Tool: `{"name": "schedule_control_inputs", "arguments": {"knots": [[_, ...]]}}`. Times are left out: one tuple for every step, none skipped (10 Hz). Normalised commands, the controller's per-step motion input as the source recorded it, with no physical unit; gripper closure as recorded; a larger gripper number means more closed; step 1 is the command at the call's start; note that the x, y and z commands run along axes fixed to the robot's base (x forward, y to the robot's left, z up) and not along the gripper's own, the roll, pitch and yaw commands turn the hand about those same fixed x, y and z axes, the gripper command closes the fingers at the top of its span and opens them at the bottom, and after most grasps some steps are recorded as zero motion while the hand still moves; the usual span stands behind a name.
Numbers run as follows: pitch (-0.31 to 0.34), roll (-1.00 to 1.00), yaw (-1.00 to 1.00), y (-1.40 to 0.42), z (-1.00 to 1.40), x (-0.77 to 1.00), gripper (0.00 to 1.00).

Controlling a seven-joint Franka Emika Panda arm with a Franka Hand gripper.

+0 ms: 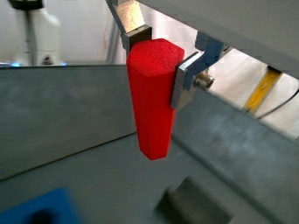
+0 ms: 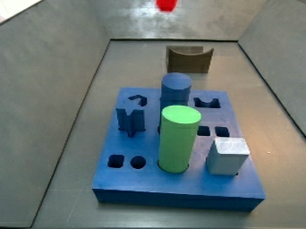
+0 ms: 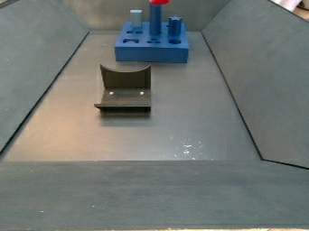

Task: Pick up the hexagon object. Move up. Place the hexagon object on the fixture. Regrasp the hexagon object. Move to above the board. Insert the hexagon object.
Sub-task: Move to above the board.

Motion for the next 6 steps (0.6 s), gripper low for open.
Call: {"name": "schedule_control_inputs", "arguments": {"knots": [[-0.108, -1.00, -0.18, -1.00, 0.13, -0.57, 1.00], [-0.107, -1.00, -0.18, -0.72, 0.10, -0.44, 1.00], [-0.098, -1.00, -0.18, -0.35, 0.04, -0.26, 1.00], [-0.095, -0.98, -0.17, -0.23, 0.03, -0.19, 1.00], [-0.061, -0.68, -0.10, -0.09, 0.02, -0.12, 1.00], [-0.046, -0.41, -0.05, -0.05, 0.01, -0.08, 1.00]]}}
